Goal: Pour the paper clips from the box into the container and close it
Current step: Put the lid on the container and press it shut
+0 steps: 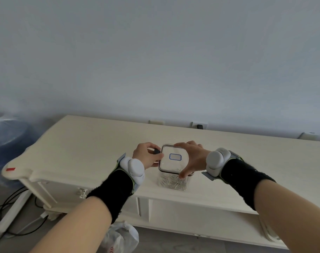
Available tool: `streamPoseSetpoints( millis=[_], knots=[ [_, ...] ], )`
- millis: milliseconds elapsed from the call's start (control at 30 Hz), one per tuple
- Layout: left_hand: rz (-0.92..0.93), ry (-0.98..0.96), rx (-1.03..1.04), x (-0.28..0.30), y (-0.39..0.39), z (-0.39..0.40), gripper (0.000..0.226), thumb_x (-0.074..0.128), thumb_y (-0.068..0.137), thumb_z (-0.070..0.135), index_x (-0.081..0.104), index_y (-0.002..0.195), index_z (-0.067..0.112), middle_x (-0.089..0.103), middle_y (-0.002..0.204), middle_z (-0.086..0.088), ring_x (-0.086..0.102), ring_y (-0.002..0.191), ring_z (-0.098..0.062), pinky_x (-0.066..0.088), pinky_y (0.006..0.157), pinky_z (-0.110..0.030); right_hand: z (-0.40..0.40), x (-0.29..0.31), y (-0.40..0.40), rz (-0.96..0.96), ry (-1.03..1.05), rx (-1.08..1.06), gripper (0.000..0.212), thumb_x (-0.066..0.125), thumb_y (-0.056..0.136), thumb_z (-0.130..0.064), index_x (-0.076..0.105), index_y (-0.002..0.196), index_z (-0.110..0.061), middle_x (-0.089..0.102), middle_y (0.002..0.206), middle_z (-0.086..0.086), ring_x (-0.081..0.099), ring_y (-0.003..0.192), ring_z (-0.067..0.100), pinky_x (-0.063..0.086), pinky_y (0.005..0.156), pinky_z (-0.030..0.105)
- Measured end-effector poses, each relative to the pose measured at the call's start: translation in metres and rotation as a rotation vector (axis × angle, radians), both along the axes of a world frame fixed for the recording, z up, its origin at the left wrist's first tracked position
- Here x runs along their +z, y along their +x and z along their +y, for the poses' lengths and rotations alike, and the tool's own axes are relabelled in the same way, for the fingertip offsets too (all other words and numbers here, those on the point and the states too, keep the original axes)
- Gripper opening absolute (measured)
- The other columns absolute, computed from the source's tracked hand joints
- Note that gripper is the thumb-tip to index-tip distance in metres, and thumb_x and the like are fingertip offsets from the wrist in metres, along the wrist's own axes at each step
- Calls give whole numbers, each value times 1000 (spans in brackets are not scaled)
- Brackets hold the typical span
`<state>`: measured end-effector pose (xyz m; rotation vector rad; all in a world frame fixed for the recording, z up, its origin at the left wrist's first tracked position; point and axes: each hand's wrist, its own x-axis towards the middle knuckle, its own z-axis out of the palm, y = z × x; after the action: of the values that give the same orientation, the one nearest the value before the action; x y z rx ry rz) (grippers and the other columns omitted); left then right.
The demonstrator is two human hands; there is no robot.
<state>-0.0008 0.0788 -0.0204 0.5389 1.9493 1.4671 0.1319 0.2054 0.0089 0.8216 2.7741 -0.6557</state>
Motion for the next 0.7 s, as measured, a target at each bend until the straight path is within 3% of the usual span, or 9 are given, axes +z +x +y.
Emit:
streamPoseSetpoints(
  millis=[167,233,433,600,700],
  knots=[
    [-82,35,-25,-3,-2,-3,14,75,76,2,66,85,6,63,79,-11,61,74,-28,61,73,-38,2,5,0,-20,-43,30,108,86,55,-33,23,144,-36,31,141,1,40,128,24,40,107,41],
    [-92,51,-21,-5,-2,-4,14,76,76,2,67,85,6,63,76,-9,63,70,-26,62,66,-34,3,5,1,-23,-56,35,112,87,55,-33,20,145,-36,30,143,1,40,130,24,39,108,41],
    [-65,56,2,-5,-3,-4,14,77,75,3,67,75,12,66,74,-8,65,64,-23,62,63,-32,6,6,2,-1,-79,46,120,88,55,-33,11,147,-38,31,145,2,38,133,24,38,108,41],
    [-19,46,11,-8,-1,-5,14,77,74,3,68,83,8,65,76,-9,65,69,-27,60,76,-42,4,1,4,38,-92,40,120,88,55,-32,11,146,-38,32,144,3,37,134,23,38,107,40],
    [1,41,34,-8,1,-3,16,77,73,2,69,86,7,65,78,-9,65,70,-27,61,76,-43,4,-1,5,51,-97,35,118,88,55,-32,12,146,-37,31,145,0,38,132,22,39,106,37]
  ],
)
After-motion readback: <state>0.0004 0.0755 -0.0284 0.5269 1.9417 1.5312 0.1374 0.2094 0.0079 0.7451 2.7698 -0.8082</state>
